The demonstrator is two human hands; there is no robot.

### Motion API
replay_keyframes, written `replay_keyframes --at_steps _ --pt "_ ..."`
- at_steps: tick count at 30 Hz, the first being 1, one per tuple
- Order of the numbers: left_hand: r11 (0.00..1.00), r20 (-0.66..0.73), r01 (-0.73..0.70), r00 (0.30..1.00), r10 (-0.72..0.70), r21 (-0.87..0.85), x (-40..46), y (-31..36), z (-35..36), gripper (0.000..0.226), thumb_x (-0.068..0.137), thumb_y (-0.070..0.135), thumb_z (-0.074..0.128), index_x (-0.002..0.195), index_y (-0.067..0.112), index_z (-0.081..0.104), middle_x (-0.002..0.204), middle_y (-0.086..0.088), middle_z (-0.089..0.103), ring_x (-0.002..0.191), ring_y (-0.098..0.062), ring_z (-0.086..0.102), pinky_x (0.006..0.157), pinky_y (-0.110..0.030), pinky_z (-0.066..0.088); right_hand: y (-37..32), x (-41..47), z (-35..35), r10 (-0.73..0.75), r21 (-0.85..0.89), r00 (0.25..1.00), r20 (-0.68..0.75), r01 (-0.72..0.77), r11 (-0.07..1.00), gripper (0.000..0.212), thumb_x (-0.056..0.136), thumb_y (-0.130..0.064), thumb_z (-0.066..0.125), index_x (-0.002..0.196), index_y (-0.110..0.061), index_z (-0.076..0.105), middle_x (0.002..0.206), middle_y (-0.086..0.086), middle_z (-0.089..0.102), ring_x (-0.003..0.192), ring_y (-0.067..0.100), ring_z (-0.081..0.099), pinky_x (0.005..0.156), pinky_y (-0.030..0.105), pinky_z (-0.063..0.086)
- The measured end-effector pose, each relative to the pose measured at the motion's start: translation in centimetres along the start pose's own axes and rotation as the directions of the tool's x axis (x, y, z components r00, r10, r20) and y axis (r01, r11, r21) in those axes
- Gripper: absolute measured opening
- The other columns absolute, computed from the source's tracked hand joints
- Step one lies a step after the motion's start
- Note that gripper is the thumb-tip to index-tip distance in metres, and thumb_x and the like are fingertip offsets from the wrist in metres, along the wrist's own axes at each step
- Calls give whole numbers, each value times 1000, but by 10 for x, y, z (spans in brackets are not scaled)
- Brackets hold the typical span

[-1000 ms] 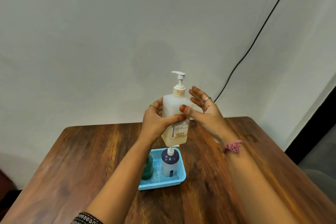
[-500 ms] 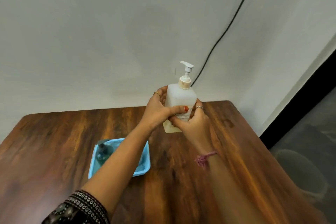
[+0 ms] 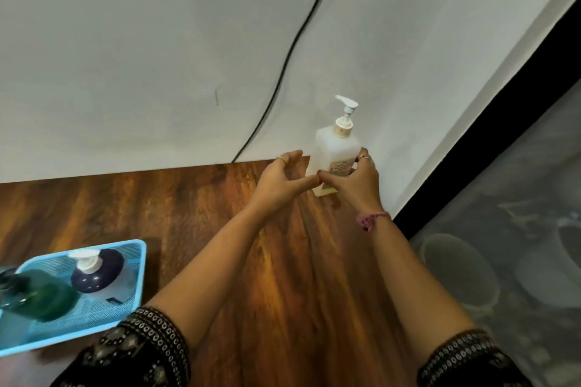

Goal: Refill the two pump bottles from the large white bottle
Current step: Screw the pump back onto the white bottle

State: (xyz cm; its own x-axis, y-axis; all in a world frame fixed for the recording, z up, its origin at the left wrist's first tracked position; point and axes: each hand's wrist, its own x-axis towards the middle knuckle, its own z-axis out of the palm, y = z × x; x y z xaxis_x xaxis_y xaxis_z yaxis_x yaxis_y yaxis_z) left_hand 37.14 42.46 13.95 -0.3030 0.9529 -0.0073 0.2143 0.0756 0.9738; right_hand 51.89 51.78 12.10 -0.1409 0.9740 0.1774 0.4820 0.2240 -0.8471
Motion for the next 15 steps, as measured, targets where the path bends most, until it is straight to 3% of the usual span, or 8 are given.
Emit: replay_keyframes --at_steps 3,9,15 --pt "999 -17 38 999 -38 9 10 -15 7 63 77 27 78 133 15 51 128 0 59 115 -11 58 100 -34 48 34 33 6 83 27 997 4 -83 996 80 48 -38 86 117 -18 49 112 6 58 102 22 58 84 38 55" --pt "993 -80 111 990 -114 -36 23 -39 1 43 83 15 71 124 12 57 120 0 64 109 -7 60 99 -27 47 93 55 36 156 37 987 39 -157 987 83 54 -18 87 125 -14 47 112 2 56 97 17 57 72 23 52" --pt "983 -99 170 979 -176 -65 32 -57 -4 35 82 11 71 116 15 61 115 -2 67 107 -12 62 100 -34 48 129 57 51 229 31 973 13 -229 973 83 52 -21 90 123 -10 48 113 5 57 95 16 59 57 5 42"
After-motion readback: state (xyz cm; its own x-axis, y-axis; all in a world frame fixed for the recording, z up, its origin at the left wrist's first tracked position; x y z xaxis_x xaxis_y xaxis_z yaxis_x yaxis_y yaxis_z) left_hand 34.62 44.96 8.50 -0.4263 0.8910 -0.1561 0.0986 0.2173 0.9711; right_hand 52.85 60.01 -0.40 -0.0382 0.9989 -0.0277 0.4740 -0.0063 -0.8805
